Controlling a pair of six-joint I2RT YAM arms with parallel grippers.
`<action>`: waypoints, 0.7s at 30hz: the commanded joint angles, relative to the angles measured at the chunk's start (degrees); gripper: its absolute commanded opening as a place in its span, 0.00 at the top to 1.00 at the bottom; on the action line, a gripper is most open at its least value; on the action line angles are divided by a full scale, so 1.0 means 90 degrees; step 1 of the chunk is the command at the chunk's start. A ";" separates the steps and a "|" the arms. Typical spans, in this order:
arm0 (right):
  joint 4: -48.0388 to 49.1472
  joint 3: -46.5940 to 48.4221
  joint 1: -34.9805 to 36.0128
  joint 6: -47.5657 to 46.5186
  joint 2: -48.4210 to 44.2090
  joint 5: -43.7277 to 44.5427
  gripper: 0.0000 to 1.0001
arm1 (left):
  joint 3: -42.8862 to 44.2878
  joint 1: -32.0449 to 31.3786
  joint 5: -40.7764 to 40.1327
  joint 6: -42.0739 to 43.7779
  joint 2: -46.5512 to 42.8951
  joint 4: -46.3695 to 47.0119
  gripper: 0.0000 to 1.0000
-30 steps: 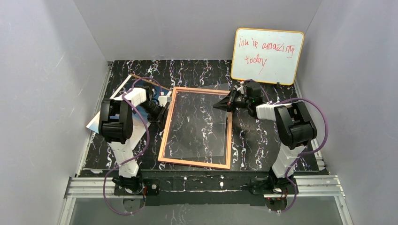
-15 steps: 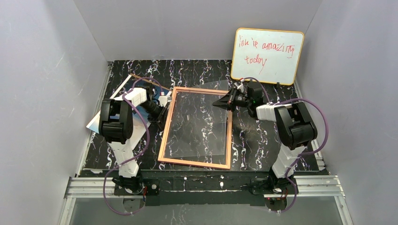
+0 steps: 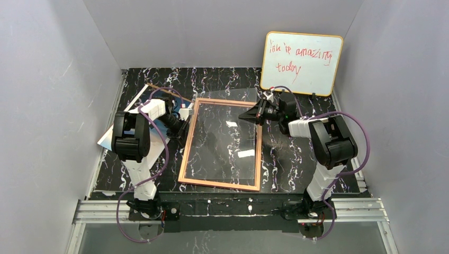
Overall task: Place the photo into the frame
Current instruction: Place the photo frame item in the photo frame.
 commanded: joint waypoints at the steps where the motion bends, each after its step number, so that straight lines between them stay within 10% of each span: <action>1: 0.0238 -0.0034 0.0045 -0.0049 -0.0197 -0.0065 0.99 | -0.0136 -0.0078 -0.0147 0.0091 0.0248 0.0010 1.00; 21: -0.1140 -0.0166 -0.0076 -0.0601 0.0034 0.0709 0.99 | -0.0226 -0.0078 -0.0119 0.0158 0.0165 0.0002 1.00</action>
